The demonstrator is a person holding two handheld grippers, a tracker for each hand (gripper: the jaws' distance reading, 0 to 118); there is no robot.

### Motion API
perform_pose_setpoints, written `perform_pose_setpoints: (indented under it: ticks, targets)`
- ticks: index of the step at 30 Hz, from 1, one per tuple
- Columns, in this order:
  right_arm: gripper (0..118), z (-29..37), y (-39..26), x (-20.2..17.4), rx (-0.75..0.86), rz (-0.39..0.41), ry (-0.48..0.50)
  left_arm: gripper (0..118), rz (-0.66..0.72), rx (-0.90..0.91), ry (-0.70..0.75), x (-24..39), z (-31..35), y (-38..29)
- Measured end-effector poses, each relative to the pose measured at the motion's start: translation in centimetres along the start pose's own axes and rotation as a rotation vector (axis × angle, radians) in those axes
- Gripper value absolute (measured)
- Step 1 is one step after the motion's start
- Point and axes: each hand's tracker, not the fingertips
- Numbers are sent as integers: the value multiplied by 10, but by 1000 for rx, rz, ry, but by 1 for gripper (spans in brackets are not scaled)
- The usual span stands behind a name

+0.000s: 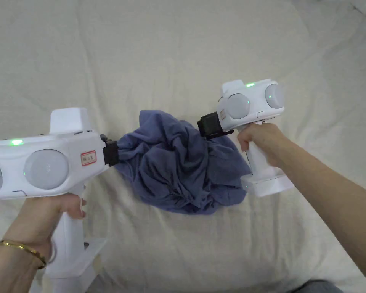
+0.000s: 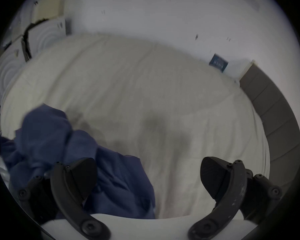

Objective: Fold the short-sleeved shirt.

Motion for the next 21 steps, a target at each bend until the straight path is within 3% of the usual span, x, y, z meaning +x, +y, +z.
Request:
perform_pose_setpoints:
  ticks: [1, 2, 3, 4, 5, 6, 8, 13, 17, 21]
  targets:
    - [109, 4, -4, 1, -6, -11, 0, 6, -2, -5, 10, -2, -2, 0]
    - [92, 11, -11, 3, 6, -20, 13, 6, -2, -10, 20, -4, -5, -1]
    - [77, -43, 25, -23, 9, -34, 24, 6, 0, -16, 23, -6, -7, -1]
    - [59, -52, 28, -29, -3, -56, 29, 6, 5, -23, 25, -6, -9, -1]
    - [30, -54, 27, -31, -36, -75, 59, 6, 12, -29, 25, -8, -12, -1]
    - [12, -56, 26, -34, -61, -92, 118, 6, 21, -33, 26, -11, -14, 0]
    - [9, -58, 22, -24, -53, -159, 162, 6, 60, -41, 36, -15, -17, 1]
    - [8, -22, 22, 7, 20, -189, 222, 6, 158, -37, 15, -20, -11, 14]
    - [8, 48, 18, 52, 162, -254, 272, 6, 143, 77, -6, -14, 23, 43]
    - [7, 134, 7, 102, 323, -288, 257, 6, 156, 234, -25, -15, 80, 81]
